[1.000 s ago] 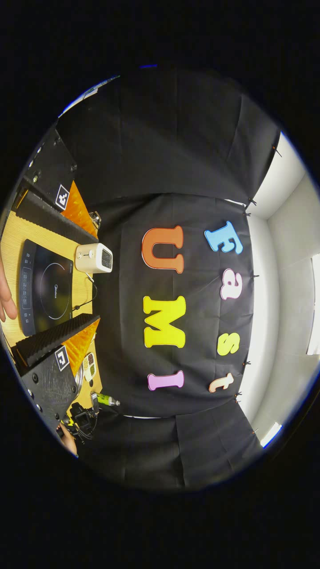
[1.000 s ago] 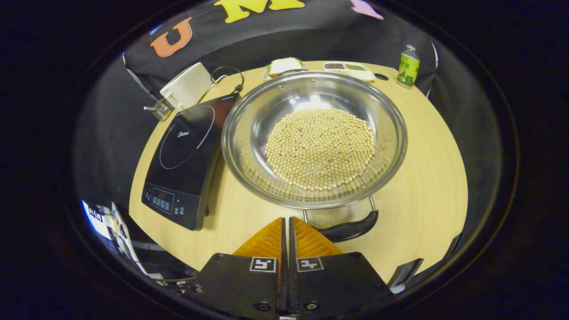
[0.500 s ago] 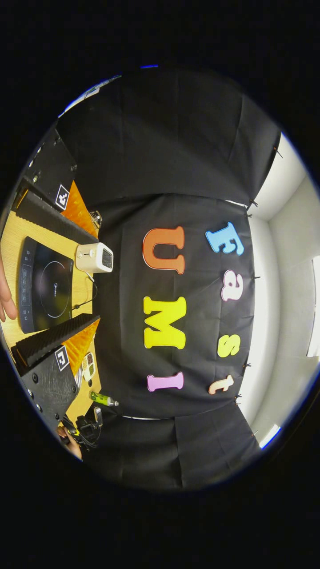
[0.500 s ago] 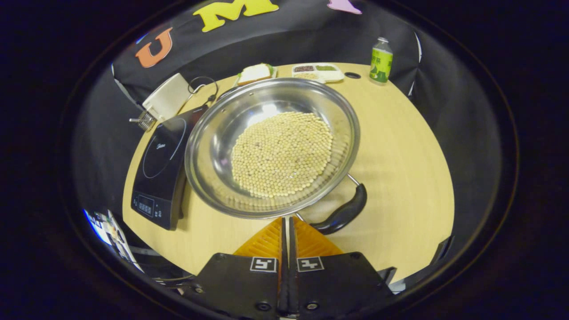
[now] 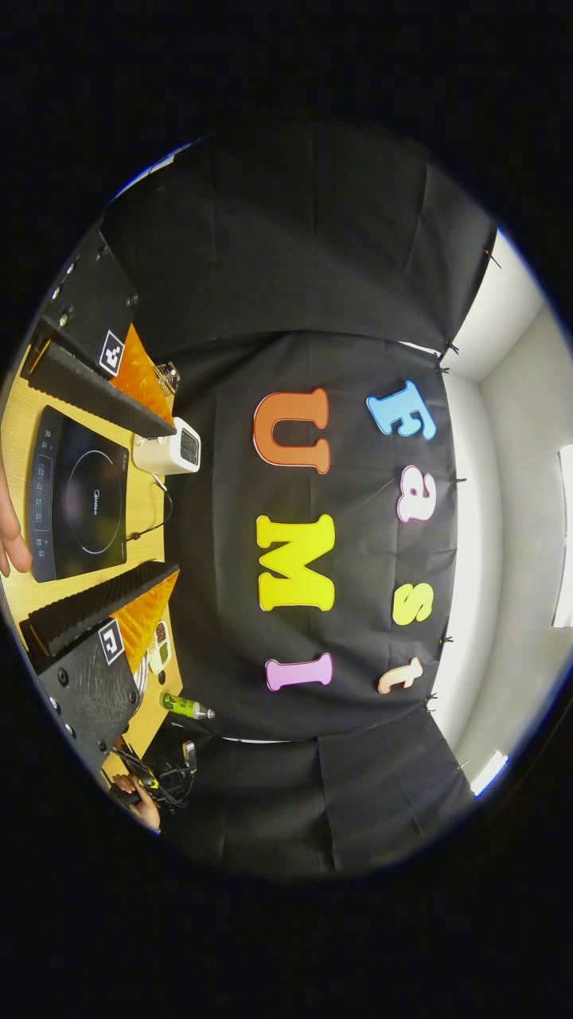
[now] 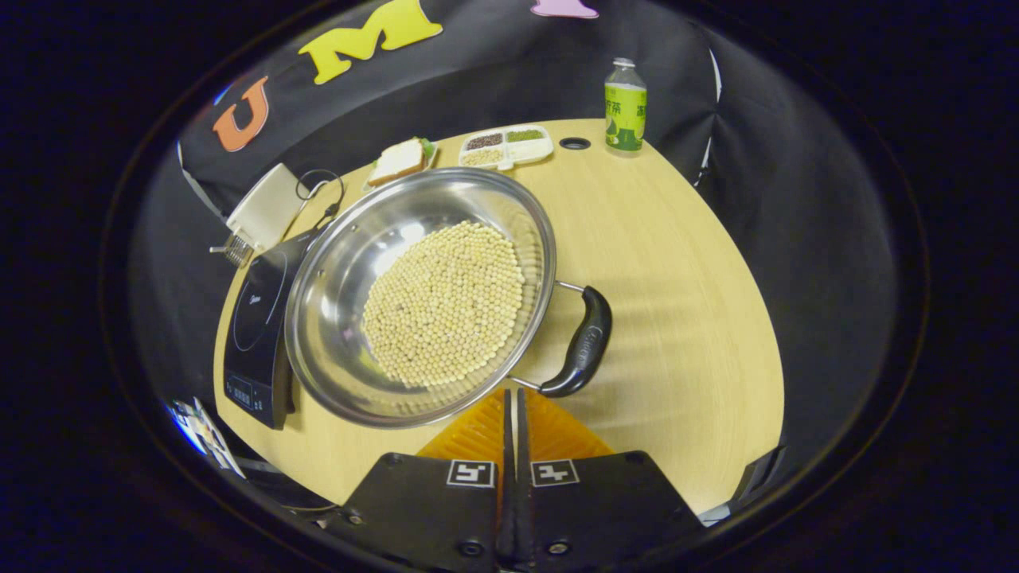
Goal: First push the handle of the pot to place it horizontally, then grasp the pot with both hands and set it on the induction cooktop.
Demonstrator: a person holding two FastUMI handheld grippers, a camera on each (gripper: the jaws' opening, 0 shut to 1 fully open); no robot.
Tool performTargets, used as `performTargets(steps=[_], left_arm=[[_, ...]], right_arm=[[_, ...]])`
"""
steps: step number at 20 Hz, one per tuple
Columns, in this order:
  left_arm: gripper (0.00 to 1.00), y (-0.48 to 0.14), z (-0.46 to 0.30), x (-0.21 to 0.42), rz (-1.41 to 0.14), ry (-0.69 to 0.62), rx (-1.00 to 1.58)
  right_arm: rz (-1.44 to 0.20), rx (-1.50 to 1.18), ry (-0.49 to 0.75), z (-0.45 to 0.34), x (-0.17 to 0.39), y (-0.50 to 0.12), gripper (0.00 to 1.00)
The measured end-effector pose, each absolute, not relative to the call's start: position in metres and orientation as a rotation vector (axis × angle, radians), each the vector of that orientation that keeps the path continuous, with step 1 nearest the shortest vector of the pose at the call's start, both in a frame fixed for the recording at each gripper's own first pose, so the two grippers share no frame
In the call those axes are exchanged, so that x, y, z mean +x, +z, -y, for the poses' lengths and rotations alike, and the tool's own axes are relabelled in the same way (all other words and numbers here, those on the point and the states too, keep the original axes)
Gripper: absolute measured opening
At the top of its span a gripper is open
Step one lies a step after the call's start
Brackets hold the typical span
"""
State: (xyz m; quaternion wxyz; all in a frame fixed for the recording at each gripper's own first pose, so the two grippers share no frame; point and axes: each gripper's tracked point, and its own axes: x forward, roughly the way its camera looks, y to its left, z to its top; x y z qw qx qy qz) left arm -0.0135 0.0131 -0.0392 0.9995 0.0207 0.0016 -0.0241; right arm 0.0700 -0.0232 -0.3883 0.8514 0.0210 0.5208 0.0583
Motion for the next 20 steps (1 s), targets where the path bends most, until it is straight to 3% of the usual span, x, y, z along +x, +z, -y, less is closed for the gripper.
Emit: performTargets(steps=[7,20], left_arm=[[0.94,-0.056,0.016,0.002,-0.037,-0.118,-0.01],[0.94,-0.031,0.016,0.041,0.006,-0.086,-0.008]], right_arm=[[-1.062,-0.033,0.129,0.047,0.093,-0.385,0.04],[-1.055,-0.154,0.177,0.078,0.134,-0.376,0.04]])
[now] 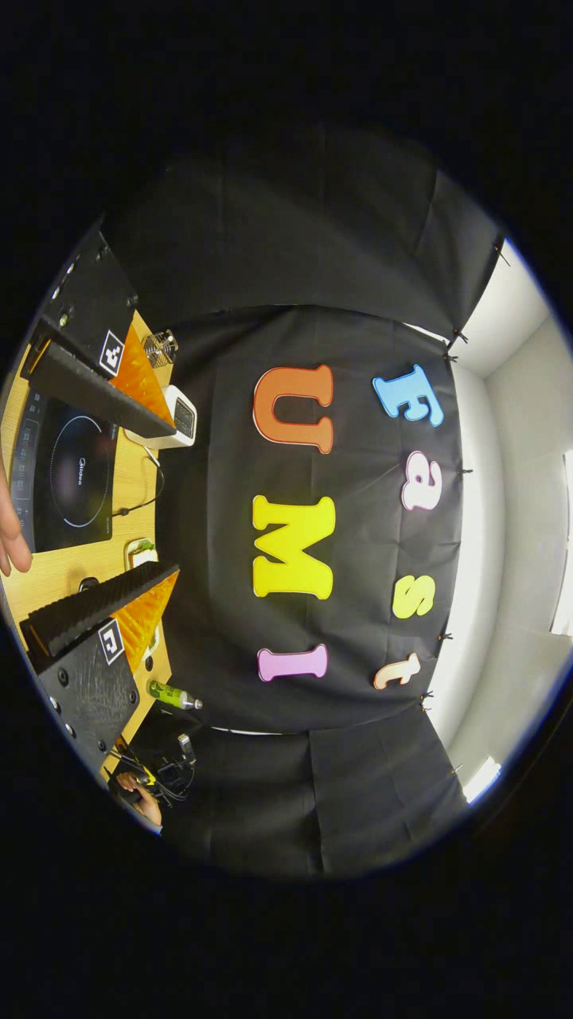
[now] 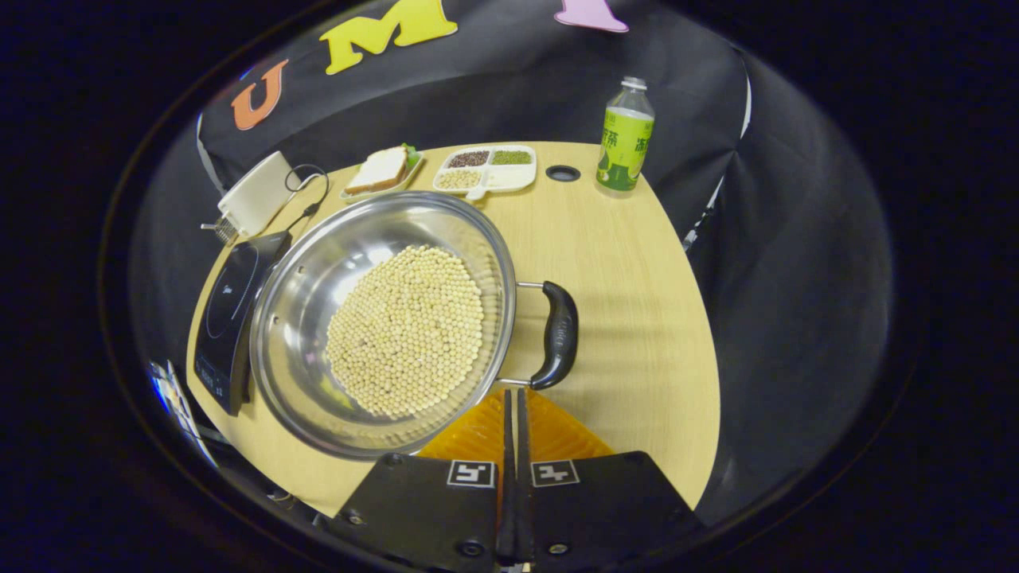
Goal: First push the handle of the pot to place it horizontally, then grasp the pot with both hands and set it on the induction cooktop.
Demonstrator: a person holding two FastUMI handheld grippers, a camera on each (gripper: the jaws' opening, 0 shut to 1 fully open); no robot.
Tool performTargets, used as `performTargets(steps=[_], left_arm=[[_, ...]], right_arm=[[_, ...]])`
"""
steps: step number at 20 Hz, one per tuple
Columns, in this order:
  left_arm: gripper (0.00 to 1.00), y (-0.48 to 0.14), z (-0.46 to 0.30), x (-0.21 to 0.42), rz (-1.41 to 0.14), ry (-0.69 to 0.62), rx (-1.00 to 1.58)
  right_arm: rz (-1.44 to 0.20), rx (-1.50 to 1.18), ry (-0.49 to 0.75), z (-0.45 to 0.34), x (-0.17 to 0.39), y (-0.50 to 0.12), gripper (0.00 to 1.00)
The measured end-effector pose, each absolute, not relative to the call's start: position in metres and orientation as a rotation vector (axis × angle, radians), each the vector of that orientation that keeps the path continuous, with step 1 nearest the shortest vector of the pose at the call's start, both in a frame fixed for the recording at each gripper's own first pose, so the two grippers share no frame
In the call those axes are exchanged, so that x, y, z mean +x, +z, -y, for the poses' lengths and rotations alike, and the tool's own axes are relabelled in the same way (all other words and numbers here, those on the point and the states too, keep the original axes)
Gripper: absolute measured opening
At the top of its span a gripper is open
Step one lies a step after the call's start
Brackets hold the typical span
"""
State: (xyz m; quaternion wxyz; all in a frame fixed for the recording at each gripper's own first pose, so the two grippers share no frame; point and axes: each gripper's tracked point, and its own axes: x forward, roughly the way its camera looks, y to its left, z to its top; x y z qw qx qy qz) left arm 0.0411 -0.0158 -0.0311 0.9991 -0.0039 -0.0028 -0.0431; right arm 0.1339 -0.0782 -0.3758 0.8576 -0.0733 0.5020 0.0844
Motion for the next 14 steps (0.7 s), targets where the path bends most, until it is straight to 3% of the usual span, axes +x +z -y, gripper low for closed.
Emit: performTargets(steps=[5,12,14], left_arm=[[0.95,-0.025,0.017,0.056,0.0,-0.067,-0.013],[0.95,-0.054,0.058,0.097,-0.142,-0.125,-0.07],[0.95,-0.071,0.067,0.112,-0.197,-0.128,-0.06]], right_arm=[[-1.017,-0.209,0.157,0.094,0.145,-0.364,0.04],[-0.93,-0.234,0.152,0.105,0.152,-0.333,0.03],[-0.924,-0.227,0.15,0.107,0.153,-0.329,0.17]])
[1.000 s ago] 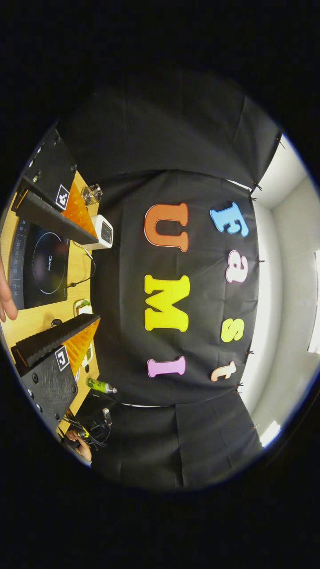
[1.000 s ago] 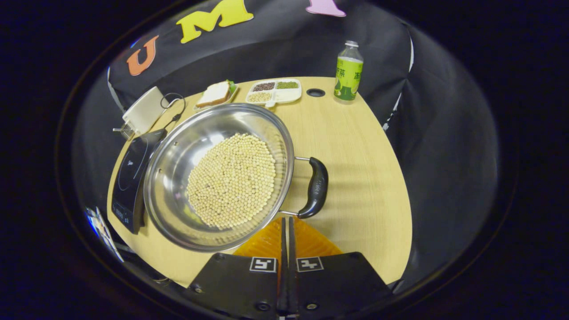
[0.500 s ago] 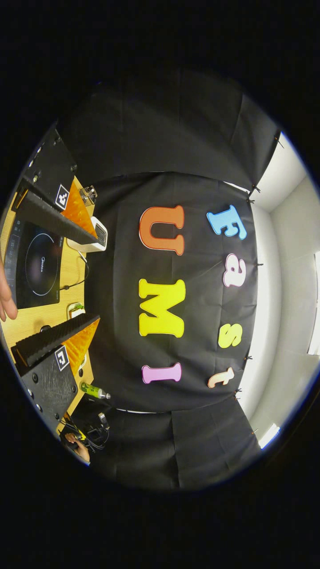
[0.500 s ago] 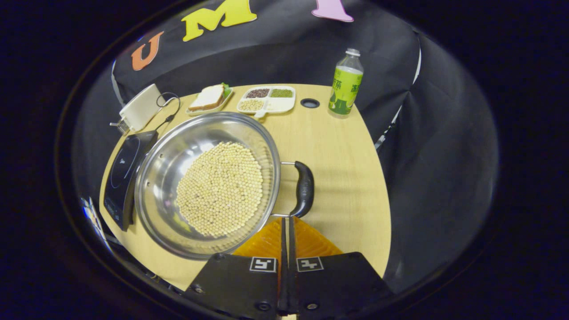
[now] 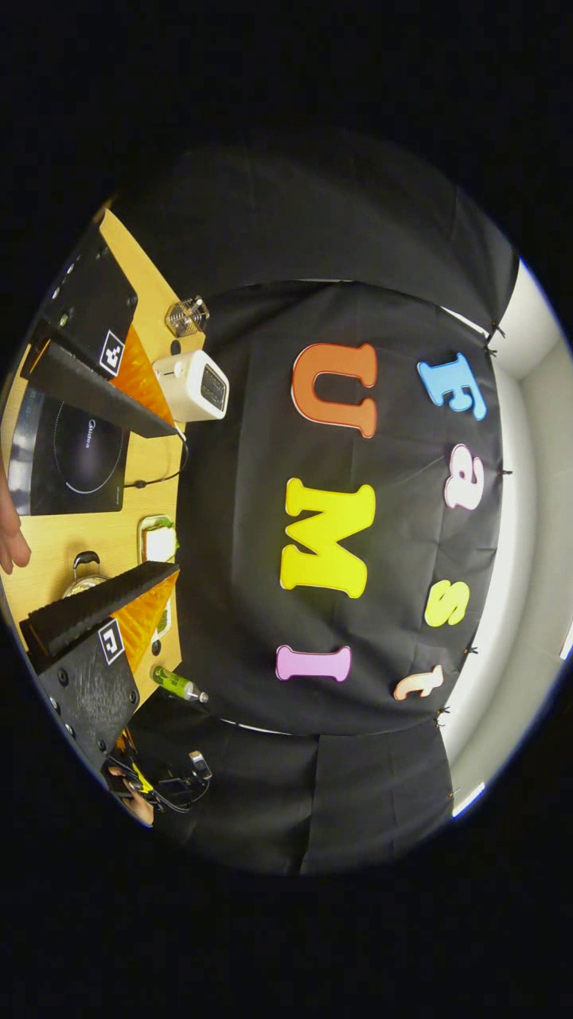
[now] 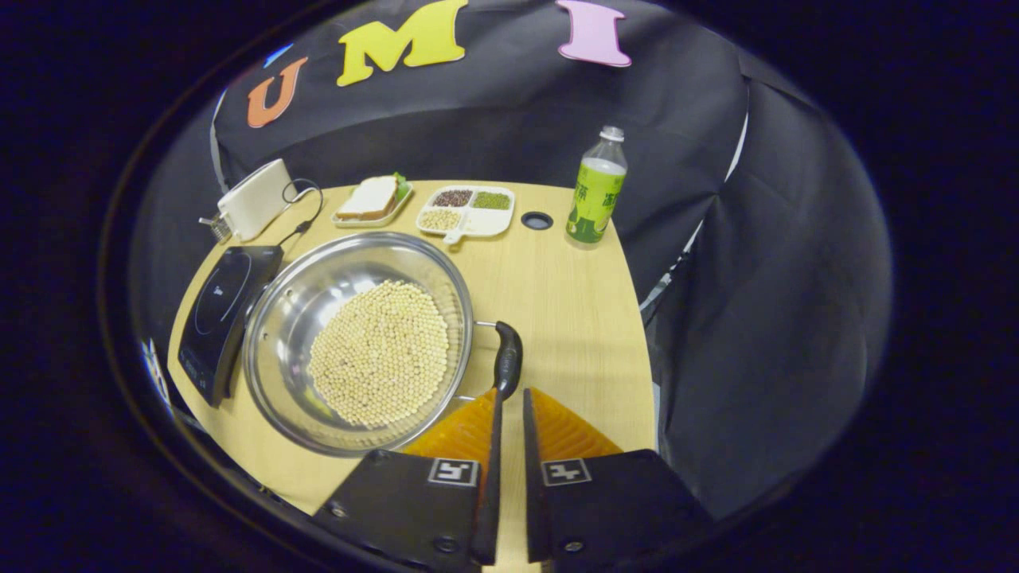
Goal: First push the handle of the pot to place it horizontally, then grasp the pot with both hands and set it on the induction cooktop.
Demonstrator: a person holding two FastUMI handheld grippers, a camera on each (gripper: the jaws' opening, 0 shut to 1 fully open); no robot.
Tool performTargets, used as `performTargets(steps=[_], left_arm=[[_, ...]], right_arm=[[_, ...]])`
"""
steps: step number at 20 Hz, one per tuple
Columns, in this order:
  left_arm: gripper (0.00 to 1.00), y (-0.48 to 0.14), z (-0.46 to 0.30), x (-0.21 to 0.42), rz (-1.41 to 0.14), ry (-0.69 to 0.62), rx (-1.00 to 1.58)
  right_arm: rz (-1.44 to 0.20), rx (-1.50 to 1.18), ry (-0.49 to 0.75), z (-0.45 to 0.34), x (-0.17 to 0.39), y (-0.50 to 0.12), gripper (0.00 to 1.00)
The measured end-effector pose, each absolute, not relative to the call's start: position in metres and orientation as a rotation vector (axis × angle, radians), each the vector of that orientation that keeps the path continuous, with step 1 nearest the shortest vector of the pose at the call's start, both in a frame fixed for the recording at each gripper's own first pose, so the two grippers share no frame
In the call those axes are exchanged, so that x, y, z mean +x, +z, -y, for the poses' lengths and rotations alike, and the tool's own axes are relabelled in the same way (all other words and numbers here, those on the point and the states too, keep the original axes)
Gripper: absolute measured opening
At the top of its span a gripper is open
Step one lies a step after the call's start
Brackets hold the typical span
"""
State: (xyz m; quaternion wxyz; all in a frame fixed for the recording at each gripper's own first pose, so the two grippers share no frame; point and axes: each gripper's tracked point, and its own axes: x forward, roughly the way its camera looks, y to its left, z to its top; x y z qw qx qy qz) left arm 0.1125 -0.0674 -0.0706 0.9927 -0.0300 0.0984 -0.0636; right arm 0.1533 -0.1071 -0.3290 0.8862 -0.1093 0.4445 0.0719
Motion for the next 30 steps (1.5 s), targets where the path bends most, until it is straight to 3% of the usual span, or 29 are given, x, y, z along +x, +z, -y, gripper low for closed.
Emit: performTargets(steps=[1,3,6,9,16,18,26,30], left_arm=[[0.95,-0.079,0.074,0.12,-0.219,-0.133,-0.055],[0.95,-0.1,0.094,0.134,-0.277,-0.165,-0.052],[0.95,-0.138,0.114,0.156,-0.378,-0.188,-0.044],[0.95,-0.176,0.135,0.176,-0.478,-0.209,-0.05],[0.95,-0.282,0.189,0.197,-0.775,-0.296,-0.042],[0.95,-0.308,0.2,0.2,-0.849,-0.305,-0.035],[0.94,-0.356,0.209,0.216,-0.992,-0.308,-0.033],[0.95,-0.374,0.213,0.218,-1.048,-0.305,-0.036]], right_arm=[[-0.921,-0.225,0.152,0.107,0.154,-0.325,0.48],[-0.912,-0.235,0.145,0.112,0.159,-0.32,0.72],[-0.935,-0.177,0.131,0.112,0.163,-0.322,0.71],[-0.947,-0.17,0.13,0.116,0.174,-0.324,0.77],[-1.005,-0.104,0.178,0.102,0.187,-0.319,0.76],[-1.042,-0.094,0.176,0.099,0.189,-0.326,0.81],[-1.157,0.021,0.235,0.078,0.195,-0.354,0.81],[-1.215,0.021,0.205,0.083,0.196,-0.371,0.8]])
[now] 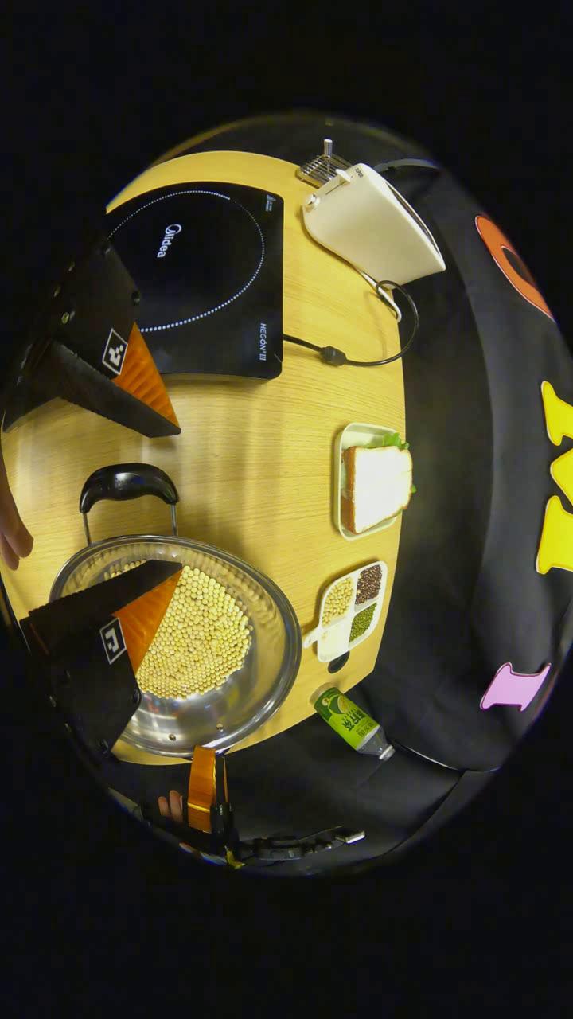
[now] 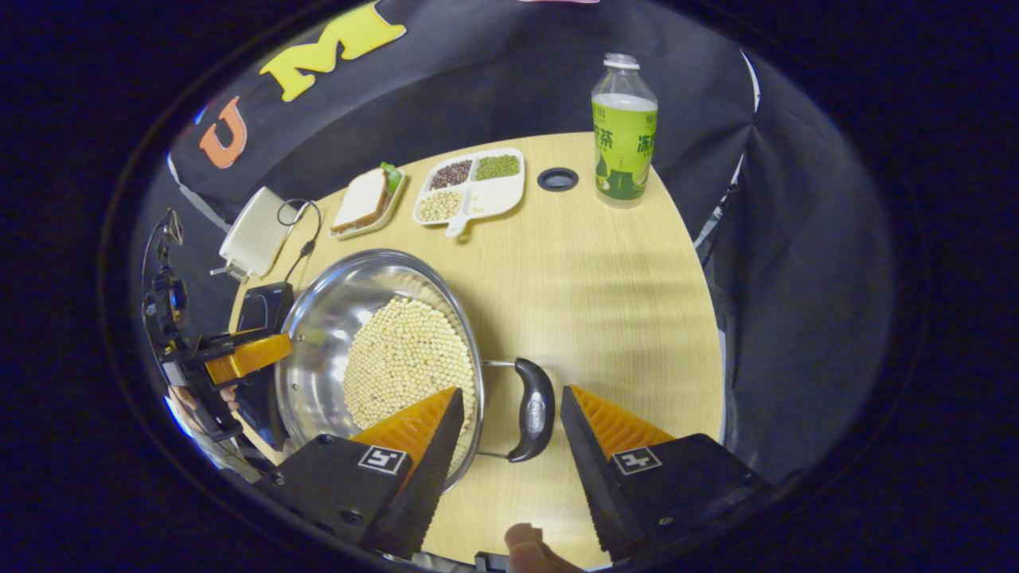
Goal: First push the handle of the pot to place it horizontally, then grasp the pot with both hands and set it on the induction cooktop.
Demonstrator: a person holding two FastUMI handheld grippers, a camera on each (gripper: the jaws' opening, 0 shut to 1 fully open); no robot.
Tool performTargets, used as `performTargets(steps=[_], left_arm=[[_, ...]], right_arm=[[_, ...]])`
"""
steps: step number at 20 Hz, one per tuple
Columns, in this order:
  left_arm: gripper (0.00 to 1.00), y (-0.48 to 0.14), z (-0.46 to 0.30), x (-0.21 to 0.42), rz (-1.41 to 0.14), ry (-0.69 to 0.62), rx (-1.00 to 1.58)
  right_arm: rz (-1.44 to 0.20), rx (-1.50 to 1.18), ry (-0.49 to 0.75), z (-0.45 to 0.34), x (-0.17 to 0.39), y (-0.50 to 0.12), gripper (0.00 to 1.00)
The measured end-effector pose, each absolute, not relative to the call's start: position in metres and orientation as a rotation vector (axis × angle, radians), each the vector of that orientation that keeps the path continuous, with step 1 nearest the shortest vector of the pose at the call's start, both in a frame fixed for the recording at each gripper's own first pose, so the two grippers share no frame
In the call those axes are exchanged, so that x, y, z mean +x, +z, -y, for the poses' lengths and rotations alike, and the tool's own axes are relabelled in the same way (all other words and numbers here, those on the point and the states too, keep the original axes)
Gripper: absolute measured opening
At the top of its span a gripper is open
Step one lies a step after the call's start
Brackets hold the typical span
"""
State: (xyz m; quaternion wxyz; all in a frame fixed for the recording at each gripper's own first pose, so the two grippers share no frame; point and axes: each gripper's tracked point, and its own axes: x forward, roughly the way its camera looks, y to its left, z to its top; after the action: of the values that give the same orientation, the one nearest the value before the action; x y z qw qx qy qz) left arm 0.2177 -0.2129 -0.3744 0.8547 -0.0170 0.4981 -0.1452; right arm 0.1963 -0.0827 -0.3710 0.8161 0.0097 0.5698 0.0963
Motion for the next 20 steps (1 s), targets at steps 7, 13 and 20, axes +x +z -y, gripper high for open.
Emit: performTargets(steps=[7,13,20], left_arm=[[0.86,-0.403,0.214,0.215,-1.131,-0.297,-0.022],[0.63,-0.401,0.218,0.209,-1.169,-0.323,-0.009],[0.59,-0.399,0.222,0.209,-1.18,-0.308,0.024]], right_arm=[[-1.288,0.052,0.187,0.079,0.193,-0.385,0.82],[-1.308,0.055,0.201,0.074,0.191,-0.387,0.61],[-1.35,0.102,0.192,0.065,0.177,-0.386,0.54]])
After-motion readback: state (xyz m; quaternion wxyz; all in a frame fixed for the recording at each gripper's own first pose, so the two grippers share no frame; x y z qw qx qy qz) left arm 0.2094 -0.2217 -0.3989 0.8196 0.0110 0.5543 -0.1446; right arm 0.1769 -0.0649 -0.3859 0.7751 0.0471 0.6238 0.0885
